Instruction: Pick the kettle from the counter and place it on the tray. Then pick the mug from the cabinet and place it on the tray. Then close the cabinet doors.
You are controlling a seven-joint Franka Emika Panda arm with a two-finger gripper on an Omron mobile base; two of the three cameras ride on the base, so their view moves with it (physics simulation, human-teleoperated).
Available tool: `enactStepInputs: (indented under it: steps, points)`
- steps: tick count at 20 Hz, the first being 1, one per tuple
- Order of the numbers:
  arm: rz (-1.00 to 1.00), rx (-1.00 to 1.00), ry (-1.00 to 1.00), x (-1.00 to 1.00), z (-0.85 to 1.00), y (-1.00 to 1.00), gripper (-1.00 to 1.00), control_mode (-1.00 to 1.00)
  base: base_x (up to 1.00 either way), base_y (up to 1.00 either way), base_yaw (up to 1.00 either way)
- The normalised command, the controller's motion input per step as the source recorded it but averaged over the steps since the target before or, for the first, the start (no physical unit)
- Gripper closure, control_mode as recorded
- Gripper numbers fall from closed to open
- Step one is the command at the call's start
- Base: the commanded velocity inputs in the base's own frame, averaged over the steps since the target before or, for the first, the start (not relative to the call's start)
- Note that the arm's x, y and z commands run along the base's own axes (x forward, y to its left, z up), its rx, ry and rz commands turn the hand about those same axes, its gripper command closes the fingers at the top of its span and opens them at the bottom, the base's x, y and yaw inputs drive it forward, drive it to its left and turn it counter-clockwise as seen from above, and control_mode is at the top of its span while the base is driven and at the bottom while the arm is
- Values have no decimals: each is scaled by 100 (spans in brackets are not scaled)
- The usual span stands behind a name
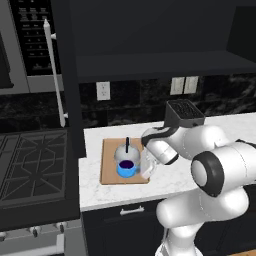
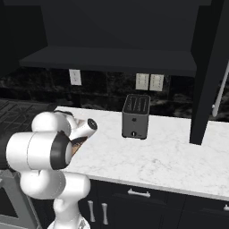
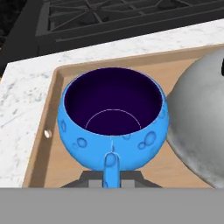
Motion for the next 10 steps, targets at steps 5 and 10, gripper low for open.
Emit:
enactStepInputs:
  steps: [5,10]
  points:
    - [0,0,0,0,-26,10,100,-100,0,0,0]
    - [-1,0,0,0,-5,1,-100,-100,0,0,0]
